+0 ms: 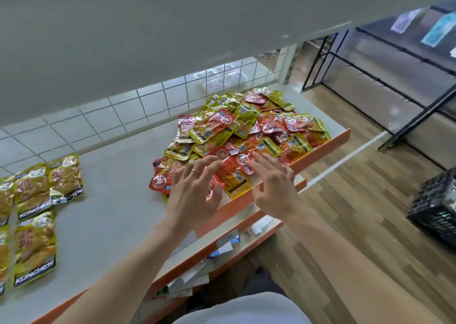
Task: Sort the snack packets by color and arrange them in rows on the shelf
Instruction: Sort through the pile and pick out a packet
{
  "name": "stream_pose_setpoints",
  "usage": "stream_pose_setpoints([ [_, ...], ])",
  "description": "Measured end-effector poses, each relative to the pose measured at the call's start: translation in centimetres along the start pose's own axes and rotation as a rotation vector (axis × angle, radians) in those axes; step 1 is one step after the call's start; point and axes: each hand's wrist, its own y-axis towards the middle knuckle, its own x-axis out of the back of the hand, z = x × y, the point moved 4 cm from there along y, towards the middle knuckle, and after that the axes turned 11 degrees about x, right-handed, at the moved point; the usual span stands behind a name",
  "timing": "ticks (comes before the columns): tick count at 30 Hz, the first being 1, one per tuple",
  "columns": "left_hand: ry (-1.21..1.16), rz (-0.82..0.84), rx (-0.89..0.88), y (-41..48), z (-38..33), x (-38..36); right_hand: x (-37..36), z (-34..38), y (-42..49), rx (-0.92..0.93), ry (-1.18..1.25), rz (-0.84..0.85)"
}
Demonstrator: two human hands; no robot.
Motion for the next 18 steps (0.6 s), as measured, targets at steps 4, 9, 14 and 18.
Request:
stream_pose_setpoints([
  [4,0.029,-0.037,0.029,2.4,-0.2,0.3,1.2,-2.1,3.5,0.089,-0.12,0.171],
  [9,0.08,0.003,0.079,7.0,-2.8,1.2,2.2,-4.7,6.9,0.194,-0.227,0.435],
  [14,0.202,0.059,0.112,12.4,-5.9,0.7,2.7,-7.1,8.5,0.412,-0.301,0.466],
  [18,0.313,0.142,0.172,16.7,-7.7,-2.2,2.8,-8.3,8.7,0.569,-0.368,0.526],
])
